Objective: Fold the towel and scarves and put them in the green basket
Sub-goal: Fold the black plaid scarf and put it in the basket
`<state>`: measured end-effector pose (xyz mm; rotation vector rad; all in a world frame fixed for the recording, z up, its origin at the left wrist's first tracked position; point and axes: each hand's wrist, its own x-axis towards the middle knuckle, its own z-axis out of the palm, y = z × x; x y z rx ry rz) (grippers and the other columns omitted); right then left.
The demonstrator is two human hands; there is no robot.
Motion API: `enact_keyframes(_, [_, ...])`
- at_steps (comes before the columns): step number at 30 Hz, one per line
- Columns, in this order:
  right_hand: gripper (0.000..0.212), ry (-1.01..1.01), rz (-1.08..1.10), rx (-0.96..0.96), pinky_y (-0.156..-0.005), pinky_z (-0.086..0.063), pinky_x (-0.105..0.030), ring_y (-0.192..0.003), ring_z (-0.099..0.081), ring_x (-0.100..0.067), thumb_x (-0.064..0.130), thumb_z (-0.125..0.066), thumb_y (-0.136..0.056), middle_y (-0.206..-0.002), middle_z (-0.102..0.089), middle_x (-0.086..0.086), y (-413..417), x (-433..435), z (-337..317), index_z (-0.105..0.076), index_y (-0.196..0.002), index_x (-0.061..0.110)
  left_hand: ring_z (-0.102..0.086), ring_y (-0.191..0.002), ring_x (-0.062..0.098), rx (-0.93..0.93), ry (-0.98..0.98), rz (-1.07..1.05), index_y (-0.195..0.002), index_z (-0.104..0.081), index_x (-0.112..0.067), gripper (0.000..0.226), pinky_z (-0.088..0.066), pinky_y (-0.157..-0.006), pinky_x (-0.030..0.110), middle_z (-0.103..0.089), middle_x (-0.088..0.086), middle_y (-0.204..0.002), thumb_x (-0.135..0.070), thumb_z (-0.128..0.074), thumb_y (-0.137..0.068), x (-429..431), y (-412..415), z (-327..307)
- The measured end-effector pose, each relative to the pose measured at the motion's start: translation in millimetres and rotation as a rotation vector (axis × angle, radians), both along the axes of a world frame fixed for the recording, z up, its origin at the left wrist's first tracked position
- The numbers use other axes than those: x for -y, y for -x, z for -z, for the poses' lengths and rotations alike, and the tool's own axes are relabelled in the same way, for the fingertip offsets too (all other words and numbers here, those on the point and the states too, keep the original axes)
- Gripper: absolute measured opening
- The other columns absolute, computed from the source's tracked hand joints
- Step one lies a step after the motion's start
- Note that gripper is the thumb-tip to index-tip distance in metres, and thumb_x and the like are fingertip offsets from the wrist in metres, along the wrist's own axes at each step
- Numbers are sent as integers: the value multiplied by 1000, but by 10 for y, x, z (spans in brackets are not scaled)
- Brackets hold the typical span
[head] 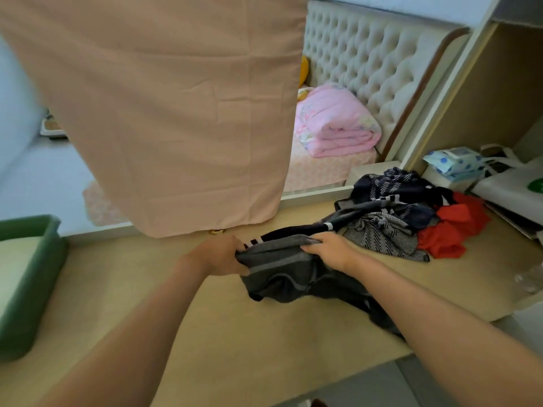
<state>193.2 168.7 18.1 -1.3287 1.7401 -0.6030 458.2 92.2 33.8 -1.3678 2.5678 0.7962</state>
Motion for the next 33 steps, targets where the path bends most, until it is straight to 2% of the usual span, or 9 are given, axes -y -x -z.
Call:
enact_keyframes(4, [28,-11,56,140,-95,-53,-40,-95,-68,-22,30,-51,-102,-102,-73,-6,-397,50,-68,-72,-106,12,-55,-71,20,-226,42,-160,-66,-61,-12,31,-39,-64,33,-57,5,-74,-34,-73,-84,-22,-324,-52])
enact_keyframes(7, [30,-2,66,119,-92,-54,-40,-93,-68,-24,34,-49,-103,-99,-73,-6,-493,63,-114,-71,-100,15,-50,-52,10,-424,11,-265,-56,-59,-21,34,-35,-52,27,-54,-4,-53,-29,-70,-87,-80,-376,-104])
enact_keyframes(13, [35,127,99,-275,-75,-47,-38,-86,-63,-28,46,-49,-99,-85,-68,-2,-54,71,-174,-63,-74,25,-63,-59,-1,-466,-133,-171,-71,-67,-30,16,-46,-54,14,-66,-16,-61,-32,-75,-86,-84,-299,-194])
enact_keyframes(16, [27,6,76,-575,-76,-50,-39,-91,-61,-29,45,-49,-96,-95,-67,-4,189,17,-118,-64,-89,25,-66,-81,11,-305,-102,-69,-92,-72,-20,12,-54,-75,31,-72,-3,-87,-31,-71,-86,9,-91,-94])
enact_keyframes(18, [25,-38,-9,-702,-91,-49,-42,-110,-58,-31,32,-54,-91,-115,-63,-6,239,10,-49,-63,-113,24,-62,-76,15,-248,-34,-1,-83,-68,-22,10,-49,-70,32,-69,0,-82,-32,-67,-87,9,186,0])
enact_keyframes(21, [71,51,-190,-469,-113,-35,-41,-133,-41,-21,22,-60,-81,-147,-42,4,181,11,8,-38,-148,32,-53,-68,13,-269,40,85,-79,-64,-24,14,-35,-55,25,-60,-7,-70,-32,-64,-90,-63,671,104])
enact_keyframes(23, [78,60,-262,-247,-106,-40,-31,-122,-47,-9,22,-65,-79,-145,-42,14,142,25,86,-34,-150,37,-52,-72,13,-299,64,127,-90,-67,-18,14,-30,-53,20,-58,-9,-75,-30,-62,-92,-77,943,157])
enact_keyframes(28, [14,31,-142,-153,-79,-48,-36,-94,-64,-30,11,-59,-88,-91,-68,-4,390,98,223,-67,-99,13,-61,-83,18,-409,-95,5,-91,-55,-26,19,-46,-67,28,-63,-7,-84,-34,-70,-82,65,1297,301])
enact_keyframes(33, [32,35,222,188,-70,-42,-32,-79,-59,-25,-3,-38,-90,-81,-65,-11,793,55,15,-69,-89,5,-60,-94,14,-120,-237,143,-105,-60,-27,31,-47,-79,29,-64,-8,-102,-31,-73,-78,97,1499,503])
